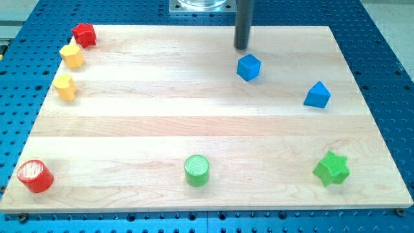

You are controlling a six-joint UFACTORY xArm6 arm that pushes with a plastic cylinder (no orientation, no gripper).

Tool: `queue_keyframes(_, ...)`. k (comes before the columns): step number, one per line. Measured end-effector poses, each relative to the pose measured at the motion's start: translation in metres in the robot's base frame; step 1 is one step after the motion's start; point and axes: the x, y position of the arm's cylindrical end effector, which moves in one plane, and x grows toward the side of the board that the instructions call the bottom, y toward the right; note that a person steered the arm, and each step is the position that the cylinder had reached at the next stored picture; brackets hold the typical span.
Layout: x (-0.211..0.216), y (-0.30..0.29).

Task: Slide the cube above the green circle

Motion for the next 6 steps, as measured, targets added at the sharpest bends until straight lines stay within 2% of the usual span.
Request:
queue_keyframes(1, 0.004, 0.06)
queue_keyframes(2, 0.019, 0.038)
queue_keyframes(3, 0.072, -0.037)
queue_keyframes(5, 0.108, 0.047)
queue_keyframes(6, 0.124, 0.02)
